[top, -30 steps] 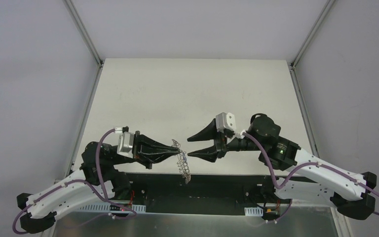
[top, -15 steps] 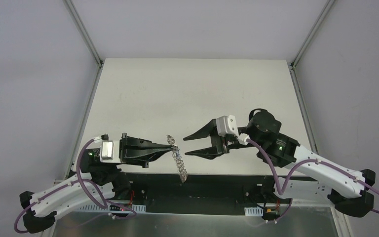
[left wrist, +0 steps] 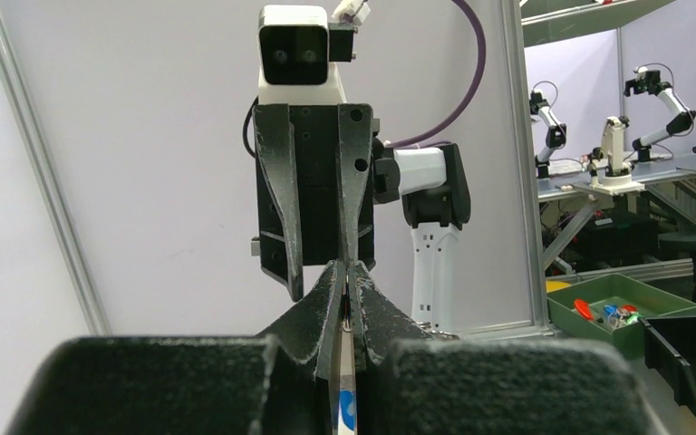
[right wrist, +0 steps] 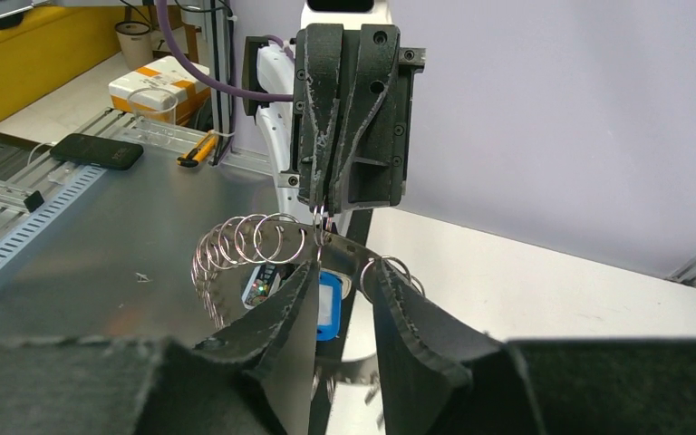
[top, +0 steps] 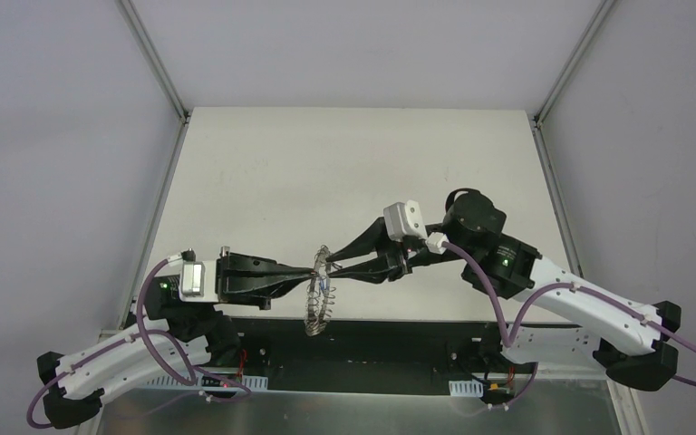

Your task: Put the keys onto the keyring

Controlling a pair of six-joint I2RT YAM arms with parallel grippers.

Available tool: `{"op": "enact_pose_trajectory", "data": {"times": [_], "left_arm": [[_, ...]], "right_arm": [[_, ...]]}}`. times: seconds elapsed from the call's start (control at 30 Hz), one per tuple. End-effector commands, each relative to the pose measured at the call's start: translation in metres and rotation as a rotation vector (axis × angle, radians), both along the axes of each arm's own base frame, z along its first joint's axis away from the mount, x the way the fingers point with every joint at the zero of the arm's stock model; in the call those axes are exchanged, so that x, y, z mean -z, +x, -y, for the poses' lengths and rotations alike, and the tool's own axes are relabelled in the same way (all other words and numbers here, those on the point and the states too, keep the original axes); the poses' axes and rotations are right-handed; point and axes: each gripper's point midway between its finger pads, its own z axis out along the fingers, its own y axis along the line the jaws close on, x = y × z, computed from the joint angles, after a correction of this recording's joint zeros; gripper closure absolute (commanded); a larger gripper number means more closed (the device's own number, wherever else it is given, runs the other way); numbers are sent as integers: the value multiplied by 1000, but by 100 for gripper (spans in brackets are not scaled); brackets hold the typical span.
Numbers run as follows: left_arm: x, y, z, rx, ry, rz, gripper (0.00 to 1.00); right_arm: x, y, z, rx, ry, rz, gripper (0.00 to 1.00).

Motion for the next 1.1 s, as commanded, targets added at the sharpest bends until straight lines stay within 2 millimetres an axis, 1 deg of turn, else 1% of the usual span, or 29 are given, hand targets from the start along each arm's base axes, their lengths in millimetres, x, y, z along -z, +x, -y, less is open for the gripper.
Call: {"op": "enact_pose_trajectory", "data": {"times": [0.0, 0.3, 0.43, 0.67, 1.07], "left_arm": [[-21, -14, -18, 14, -96, 62, 100], [-22, -14, -17, 13, -93, 65, 100], [-22, -14, -17, 14, -92, 66, 100], [-22, -14, -16, 15, -91, 63, 100], [-22, -13, -15, 14, -89, 62, 100]], "right_arm": [[-27, -15, 4, -75, 64, 8, 71], [-25, -22, 1, -114, 57, -17, 70], [-28, -22, -3, -107, 70, -23, 70], [-26, -22, -10, -105, 63, -26, 70], [-27, -22, -19, -104, 64, -32, 78]]}}
